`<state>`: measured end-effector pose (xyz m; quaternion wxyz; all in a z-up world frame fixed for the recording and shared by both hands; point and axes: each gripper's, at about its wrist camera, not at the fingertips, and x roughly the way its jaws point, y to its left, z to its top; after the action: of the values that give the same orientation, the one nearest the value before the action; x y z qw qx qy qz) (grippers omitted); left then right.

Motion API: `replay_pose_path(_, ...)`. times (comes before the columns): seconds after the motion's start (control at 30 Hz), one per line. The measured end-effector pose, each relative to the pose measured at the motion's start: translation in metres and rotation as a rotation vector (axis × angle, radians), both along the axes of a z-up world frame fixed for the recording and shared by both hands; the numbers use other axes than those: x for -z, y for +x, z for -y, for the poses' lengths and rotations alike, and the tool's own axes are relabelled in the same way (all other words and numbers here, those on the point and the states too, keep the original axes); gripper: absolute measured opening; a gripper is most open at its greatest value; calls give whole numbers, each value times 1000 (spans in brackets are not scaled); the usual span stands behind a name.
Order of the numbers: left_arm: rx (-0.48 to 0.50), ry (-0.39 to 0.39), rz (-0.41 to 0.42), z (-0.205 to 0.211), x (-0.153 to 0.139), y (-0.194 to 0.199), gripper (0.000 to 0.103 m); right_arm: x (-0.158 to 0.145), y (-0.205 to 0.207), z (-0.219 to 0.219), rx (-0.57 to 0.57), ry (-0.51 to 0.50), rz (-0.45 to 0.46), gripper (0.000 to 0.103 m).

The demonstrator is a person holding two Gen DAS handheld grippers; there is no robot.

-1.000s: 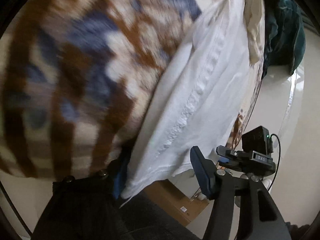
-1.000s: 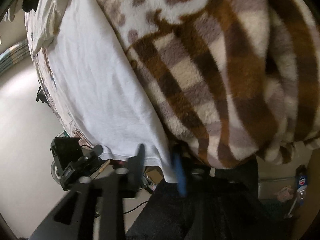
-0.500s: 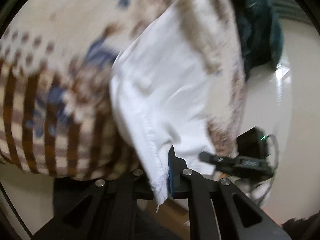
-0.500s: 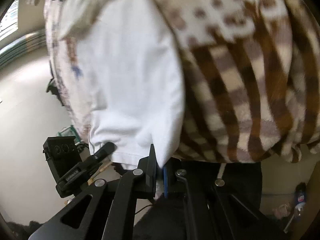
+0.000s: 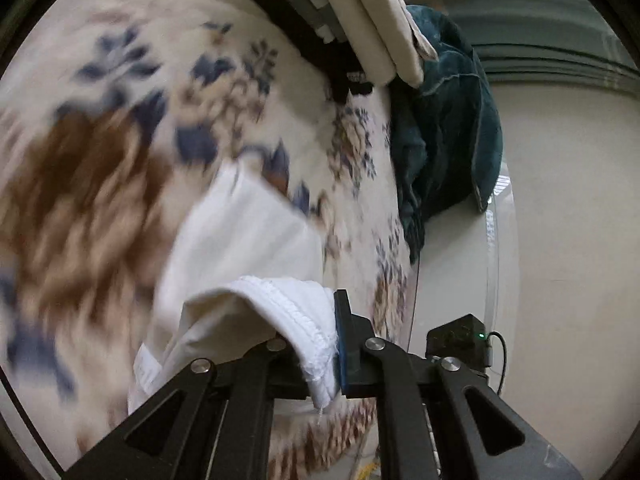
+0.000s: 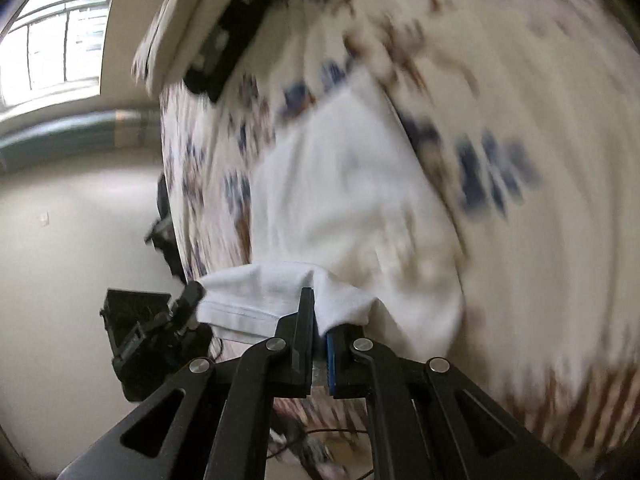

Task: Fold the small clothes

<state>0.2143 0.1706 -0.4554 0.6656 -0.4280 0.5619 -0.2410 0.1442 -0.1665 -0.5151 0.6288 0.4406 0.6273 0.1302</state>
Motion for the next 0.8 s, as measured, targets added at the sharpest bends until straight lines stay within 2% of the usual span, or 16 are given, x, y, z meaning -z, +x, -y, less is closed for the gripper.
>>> replay_pose_path(0.07,14,10,-47,2,15,33,9,7,40,8,49,-3,25,5)
replay_pose_path(0.13,2,-17,-110,-2,30,61,26,19,69,15,87,12,20,6)
replay_pose_path(0.17,-24,-25,-107,-6,29,67,48,23,80,19,114,14,19,6)
replay_pose_path(0.2,-47,-42,-85,-14,24,68,61,27,86,22,129,19,19,8)
replay_pose_path(0.27,-68,-47,-52,-24,14,70,62,29,95,27,160,58,28,29)
replay_pose_path(0.3,-69,-32,-40,-27,11,71,62,24,95,31,181,61,53,48)
replay_pose_path(0.33,-61,20,-19,-30,5,69,62,18,92,36,200,61,80,55)
replay_pose_path(0.4,-6,132,5,-26,2,68,62,11,86,34,208,43,104,55)
replay_pose_path(0.43,28,178,7,-22,4,68,62,8,83,34,201,-1,103,55)
replay_pose_path(0.57,181,358,-26,6,36,75,62,12,83,28,141,-148,64,55)
replay_pose_path(0.63,211,377,-32,14,51,80,60,23,92,22,115,-186,41,55)
replay_pose_path(0.67,213,383,-18,17,55,83,52,27,93,22,104,-200,32,55)
replay_pose_path(0.7,208,365,11,20,55,86,10,32,95,21,96,-208,29,55)
replay_pose_path(0.73,210,359,28,22,54,89,2,37,104,17,76,-227,26,55)
replay_pose_path(0.77,201,353,44,22,51,92,3,40,108,15,64,-241,23,54)
replay_pose_path(0.8,188,343,64,21,47,94,3,43,114,12,50,-260,23,32)
